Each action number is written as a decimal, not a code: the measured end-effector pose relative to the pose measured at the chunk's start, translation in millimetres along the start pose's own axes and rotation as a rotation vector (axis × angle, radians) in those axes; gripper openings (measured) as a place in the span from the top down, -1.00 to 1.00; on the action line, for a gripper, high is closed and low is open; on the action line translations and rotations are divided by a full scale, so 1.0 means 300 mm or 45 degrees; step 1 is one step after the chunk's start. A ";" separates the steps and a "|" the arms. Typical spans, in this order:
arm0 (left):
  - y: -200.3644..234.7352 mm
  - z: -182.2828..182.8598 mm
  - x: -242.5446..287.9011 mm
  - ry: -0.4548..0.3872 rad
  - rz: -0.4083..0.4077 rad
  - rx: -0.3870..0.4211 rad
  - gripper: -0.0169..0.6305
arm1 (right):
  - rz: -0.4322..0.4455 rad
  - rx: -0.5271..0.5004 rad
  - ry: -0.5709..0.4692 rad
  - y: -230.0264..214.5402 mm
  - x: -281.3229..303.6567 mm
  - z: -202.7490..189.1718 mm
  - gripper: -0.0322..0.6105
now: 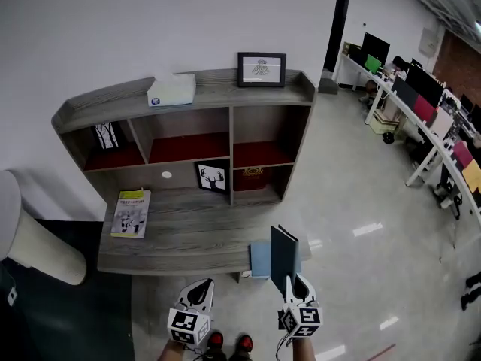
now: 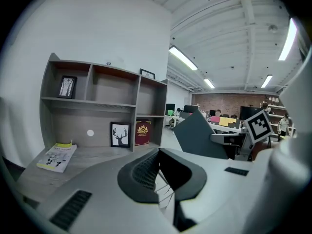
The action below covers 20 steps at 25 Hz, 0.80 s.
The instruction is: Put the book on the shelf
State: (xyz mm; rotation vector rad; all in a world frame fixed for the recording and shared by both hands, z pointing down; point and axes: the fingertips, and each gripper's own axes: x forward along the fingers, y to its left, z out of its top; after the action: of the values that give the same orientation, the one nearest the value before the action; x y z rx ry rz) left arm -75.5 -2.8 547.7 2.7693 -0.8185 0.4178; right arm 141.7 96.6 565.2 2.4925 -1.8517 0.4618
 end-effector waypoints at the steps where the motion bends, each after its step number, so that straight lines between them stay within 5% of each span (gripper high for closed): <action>1: -0.011 0.017 -0.006 -0.004 -0.002 0.005 0.93 | 0.003 -0.002 -0.020 0.005 -0.026 0.025 0.68; 12: -0.140 0.187 -0.069 -0.090 -0.019 0.049 0.93 | 0.071 -0.051 -0.196 0.050 -0.242 0.259 0.68; 20: -0.211 0.245 -0.080 -0.148 -0.004 0.072 0.93 | 0.127 -0.073 -0.257 0.024 -0.316 0.305 0.68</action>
State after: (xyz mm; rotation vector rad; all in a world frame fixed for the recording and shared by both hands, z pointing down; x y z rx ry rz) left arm -44.4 39.5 462.8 2.8695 -0.8411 0.2860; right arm 131.4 167.1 454.2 2.5006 -2.0340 0.1596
